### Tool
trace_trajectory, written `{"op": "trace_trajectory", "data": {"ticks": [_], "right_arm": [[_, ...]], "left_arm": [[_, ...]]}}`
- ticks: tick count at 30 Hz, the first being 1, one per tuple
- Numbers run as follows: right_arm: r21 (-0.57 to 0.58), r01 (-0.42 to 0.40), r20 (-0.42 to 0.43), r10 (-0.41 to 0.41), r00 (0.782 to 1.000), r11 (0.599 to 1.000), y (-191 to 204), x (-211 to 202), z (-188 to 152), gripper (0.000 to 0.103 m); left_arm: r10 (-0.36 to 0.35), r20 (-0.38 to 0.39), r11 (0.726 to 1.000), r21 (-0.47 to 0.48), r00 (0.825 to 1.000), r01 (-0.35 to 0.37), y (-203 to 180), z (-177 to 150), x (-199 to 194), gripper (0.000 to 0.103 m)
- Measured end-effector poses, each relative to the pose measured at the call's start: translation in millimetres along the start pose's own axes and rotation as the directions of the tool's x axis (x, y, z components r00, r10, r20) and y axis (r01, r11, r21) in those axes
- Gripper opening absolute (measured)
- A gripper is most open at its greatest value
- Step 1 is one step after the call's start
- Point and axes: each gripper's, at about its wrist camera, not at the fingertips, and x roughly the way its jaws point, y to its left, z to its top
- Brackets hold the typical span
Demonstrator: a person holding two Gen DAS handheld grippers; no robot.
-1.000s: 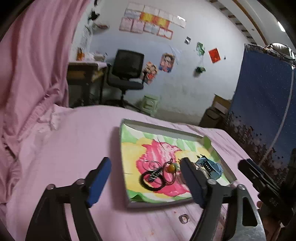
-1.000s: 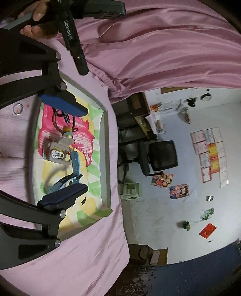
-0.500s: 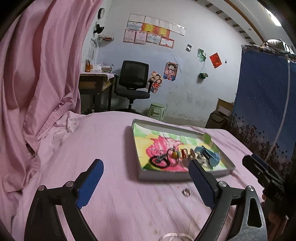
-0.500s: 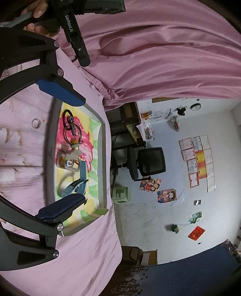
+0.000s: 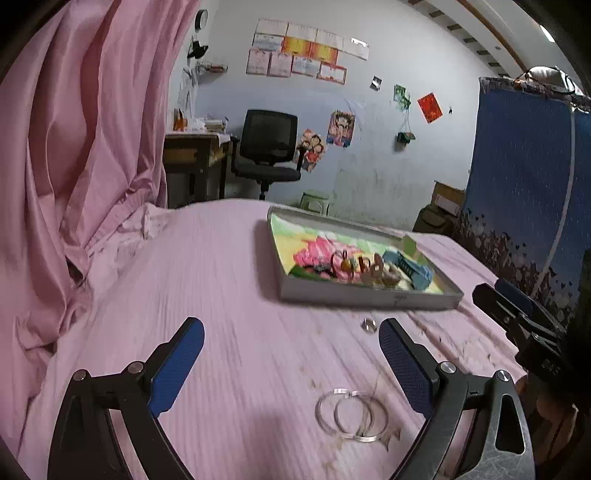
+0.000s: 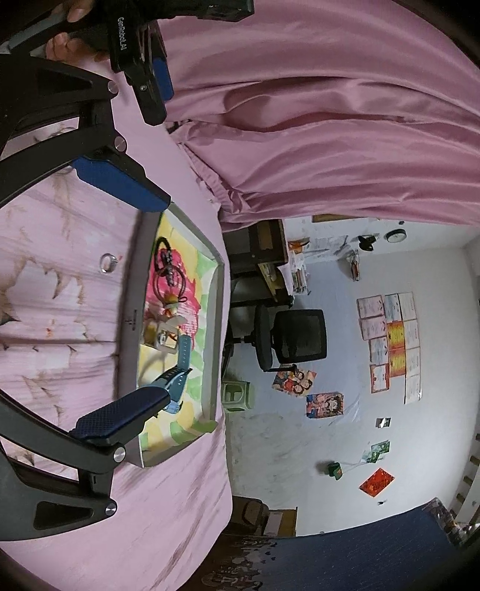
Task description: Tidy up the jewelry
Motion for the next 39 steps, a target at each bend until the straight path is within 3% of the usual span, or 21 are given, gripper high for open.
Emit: {"op": "trace_trajectory", "data": {"ticks": [14, 23, 32, 36, 39], "right_arm": [[-0.04, -0.063, -0.164, 0.055, 0.985, 0.997, 3, 20, -19, 0.093], [-0.044, -0.096, -0.217, 0.085, 0.973, 0.994, 7, 27, -25, 0.084], [-0.018, -0.113, -0.283, 0.103, 0.954, 0.993, 4, 42, -31, 0.069], [-0.001, -0.122, -0.333, 0.115, 0.936, 0.992, 3, 55, -35, 0.063], [0.015, -0.131, -0.362, 0.128, 0.923, 0.991, 2, 64, -37, 0.059]], "left_arm": [[-0.079, -0.183, 0.997, 0.006, 0.98, 0.081, 3, -24, 16, 0.094], [-0.116, -0.254, 0.99, 0.044, 0.96, 0.131, -3, -31, 25, 0.068], [-0.094, -0.328, 0.982, 0.124, 0.94, 0.141, -15, -31, 42, 0.032], [-0.087, -0.351, 0.978, 0.148, 0.932, 0.147, -18, -27, 51, 0.01], [-0.095, -0.367, 0.978, 0.14, 0.925, 0.155, -17, -24, 57, 0.008]]}}
